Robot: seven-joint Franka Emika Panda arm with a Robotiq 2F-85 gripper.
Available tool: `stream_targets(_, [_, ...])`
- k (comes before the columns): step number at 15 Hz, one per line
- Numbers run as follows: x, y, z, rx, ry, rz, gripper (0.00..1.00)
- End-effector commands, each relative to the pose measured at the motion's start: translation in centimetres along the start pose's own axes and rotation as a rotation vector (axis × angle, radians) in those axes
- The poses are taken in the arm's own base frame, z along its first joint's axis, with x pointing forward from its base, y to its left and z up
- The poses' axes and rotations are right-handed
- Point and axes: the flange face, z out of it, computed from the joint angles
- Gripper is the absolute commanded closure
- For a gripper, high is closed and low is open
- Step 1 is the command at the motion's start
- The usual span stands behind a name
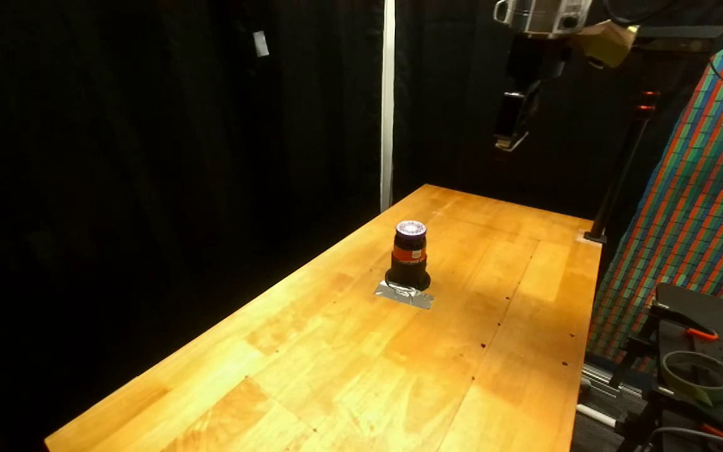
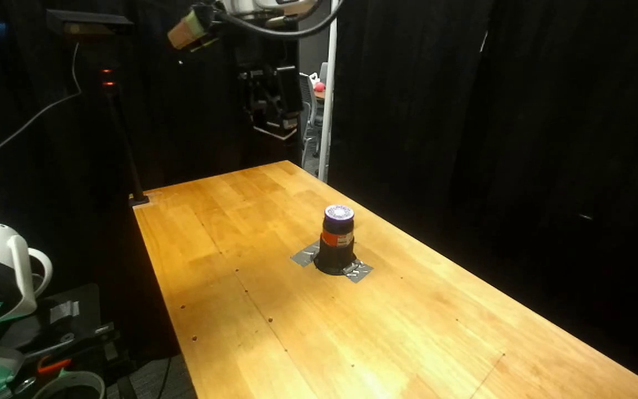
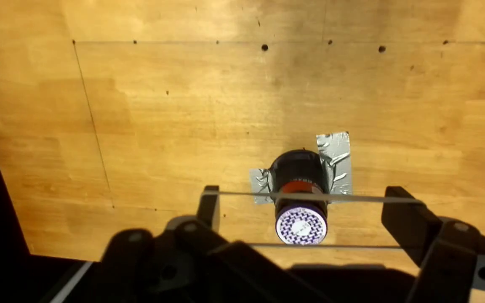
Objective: Place the rubber band on the brown cup
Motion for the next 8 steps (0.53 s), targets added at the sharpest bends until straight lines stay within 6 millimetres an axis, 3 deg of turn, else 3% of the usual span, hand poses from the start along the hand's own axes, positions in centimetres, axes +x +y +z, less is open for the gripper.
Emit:
stream_targets(1, [6.7, -2.4, 1.9, -0.003, 0.049, -0.033, 0.00])
stream_targets(4, [10.3, -3.4, 5.2, 0.000, 0.065, -0.049, 0.00])
stream_targets(8, [13.0, -3.8, 9.7, 0.039, 0.001, -0.056, 0.00])
